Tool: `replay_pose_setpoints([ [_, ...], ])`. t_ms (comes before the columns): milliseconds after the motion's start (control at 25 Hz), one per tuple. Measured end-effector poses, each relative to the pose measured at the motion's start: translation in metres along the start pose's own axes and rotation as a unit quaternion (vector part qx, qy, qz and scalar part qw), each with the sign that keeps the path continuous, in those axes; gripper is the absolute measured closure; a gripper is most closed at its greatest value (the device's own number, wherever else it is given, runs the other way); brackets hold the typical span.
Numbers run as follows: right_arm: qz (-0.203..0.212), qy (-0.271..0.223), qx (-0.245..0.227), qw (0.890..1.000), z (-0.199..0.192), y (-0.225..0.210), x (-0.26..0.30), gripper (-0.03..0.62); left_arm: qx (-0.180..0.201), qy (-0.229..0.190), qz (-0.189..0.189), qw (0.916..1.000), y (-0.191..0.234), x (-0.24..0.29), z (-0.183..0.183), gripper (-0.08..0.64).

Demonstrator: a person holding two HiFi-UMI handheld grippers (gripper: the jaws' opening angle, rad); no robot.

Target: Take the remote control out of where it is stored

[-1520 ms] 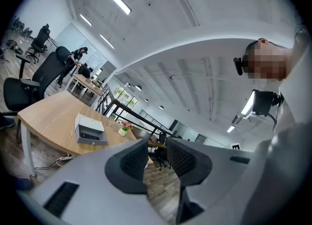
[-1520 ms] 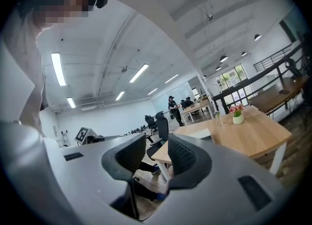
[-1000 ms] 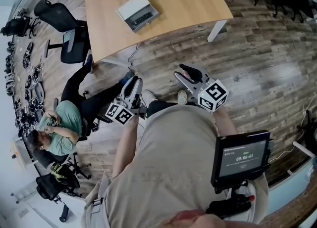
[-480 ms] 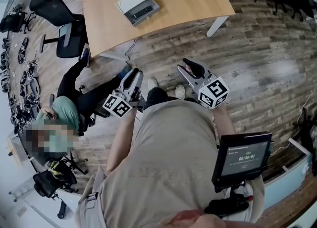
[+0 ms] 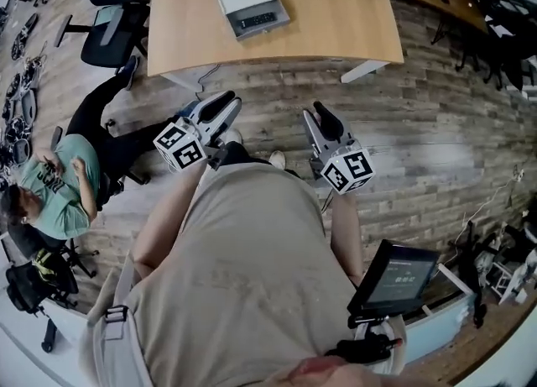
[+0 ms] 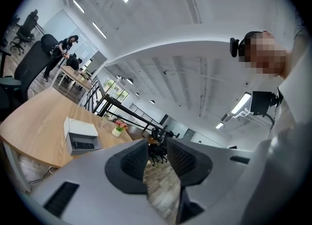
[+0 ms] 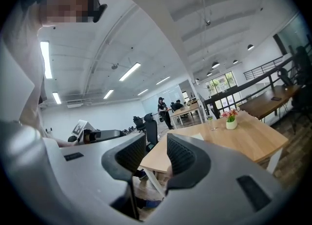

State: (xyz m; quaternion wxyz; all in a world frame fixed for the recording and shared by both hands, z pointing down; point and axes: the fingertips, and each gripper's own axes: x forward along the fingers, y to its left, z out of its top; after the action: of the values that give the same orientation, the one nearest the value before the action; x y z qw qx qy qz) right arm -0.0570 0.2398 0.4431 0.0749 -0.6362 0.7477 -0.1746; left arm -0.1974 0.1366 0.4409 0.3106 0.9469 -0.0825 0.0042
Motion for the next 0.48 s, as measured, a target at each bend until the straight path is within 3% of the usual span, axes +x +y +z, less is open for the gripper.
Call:
replay_pose_setpoints([
  [480, -0.005, 0.019, -0.031, 0.999, 0.013, 0.028, 0.098, 0.463, 0.018, -0.007, -0.019, 0.9996, 0.07, -0.02, 0.053, 0.459],
])
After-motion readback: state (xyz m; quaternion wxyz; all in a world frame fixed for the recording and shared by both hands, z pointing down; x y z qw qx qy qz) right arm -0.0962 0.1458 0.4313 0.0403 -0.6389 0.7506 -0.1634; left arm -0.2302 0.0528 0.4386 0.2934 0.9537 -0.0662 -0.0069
